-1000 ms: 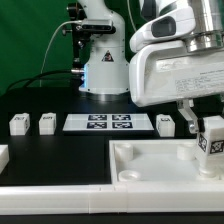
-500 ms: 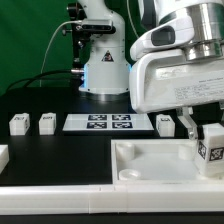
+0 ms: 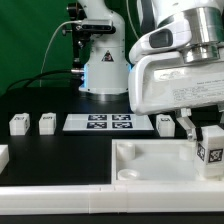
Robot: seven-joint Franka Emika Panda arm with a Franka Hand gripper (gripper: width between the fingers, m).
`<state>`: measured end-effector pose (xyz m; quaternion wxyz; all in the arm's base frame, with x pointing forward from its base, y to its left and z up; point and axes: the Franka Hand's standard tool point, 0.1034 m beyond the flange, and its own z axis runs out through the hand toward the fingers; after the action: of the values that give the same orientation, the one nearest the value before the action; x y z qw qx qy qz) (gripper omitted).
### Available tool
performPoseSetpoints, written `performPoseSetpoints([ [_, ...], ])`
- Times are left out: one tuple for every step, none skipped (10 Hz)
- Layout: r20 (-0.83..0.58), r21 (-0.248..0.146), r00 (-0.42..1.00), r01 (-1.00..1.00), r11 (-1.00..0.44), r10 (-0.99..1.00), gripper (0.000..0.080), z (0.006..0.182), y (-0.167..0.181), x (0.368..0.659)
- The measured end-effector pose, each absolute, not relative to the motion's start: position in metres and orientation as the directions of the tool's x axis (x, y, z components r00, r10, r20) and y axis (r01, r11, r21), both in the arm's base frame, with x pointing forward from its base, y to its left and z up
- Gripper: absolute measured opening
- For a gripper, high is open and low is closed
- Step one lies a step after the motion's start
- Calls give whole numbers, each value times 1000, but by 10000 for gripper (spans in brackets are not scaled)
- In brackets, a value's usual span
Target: Assemble one leg
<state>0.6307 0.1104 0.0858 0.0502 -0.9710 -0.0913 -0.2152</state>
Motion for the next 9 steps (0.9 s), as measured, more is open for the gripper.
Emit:
performPoseSetpoints([
  [427,-58,891,199,-978,156,294,86,110,631],
  [421,-60,894,199,-978,156,294,87,110,631],
  [420,-60,894,198,-978,155,294,90,109,633],
  [418,-60,895,198,-978,156,457,92,108,633],
  [417,-60,896,197,-979,155,578,93,106,633],
  [418,-61,895,198,-978,155,635,97,106,634],
  [416,-61,896,200,-978,157,635,100,107,634],
  [412,-63,897,201,-977,159,645,104,107,634],
  [405,-65,900,202,-977,159,645,108,108,634],
])
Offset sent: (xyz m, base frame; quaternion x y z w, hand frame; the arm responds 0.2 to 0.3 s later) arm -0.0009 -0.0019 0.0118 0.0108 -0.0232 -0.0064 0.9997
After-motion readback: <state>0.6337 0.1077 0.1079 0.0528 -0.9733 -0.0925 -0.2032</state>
